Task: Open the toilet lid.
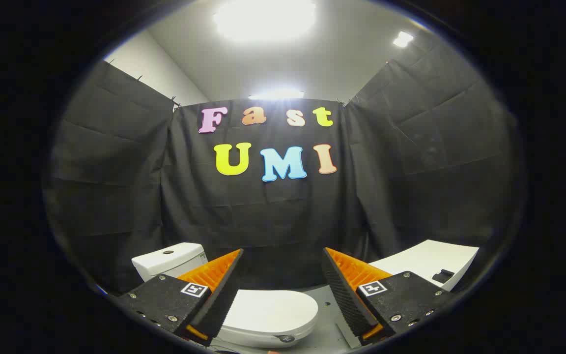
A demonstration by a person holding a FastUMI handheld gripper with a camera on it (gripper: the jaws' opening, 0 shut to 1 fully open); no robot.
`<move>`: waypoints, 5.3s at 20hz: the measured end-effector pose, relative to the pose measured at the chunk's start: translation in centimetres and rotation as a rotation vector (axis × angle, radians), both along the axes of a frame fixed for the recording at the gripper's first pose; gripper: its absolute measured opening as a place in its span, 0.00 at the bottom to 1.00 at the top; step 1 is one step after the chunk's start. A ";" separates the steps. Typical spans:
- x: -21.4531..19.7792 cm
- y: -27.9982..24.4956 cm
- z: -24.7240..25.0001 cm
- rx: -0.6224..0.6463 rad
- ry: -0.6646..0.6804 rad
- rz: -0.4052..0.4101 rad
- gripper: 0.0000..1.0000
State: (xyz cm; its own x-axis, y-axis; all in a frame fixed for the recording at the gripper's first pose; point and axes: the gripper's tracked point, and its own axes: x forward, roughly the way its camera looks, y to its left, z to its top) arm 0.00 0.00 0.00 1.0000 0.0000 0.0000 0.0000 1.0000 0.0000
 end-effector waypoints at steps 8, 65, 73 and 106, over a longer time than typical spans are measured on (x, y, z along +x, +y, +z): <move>0.0 0.8 -1.4 -0.053 0.016 0.020 0.95; 4.9 -2.5 -46.3 1.112 0.548 -0.255 0.94; 6.5 -2.6 -48.3 1.299 0.453 -0.236 0.67; 7.8 1.7 -37.1 0.595 0.457 -0.101 0.00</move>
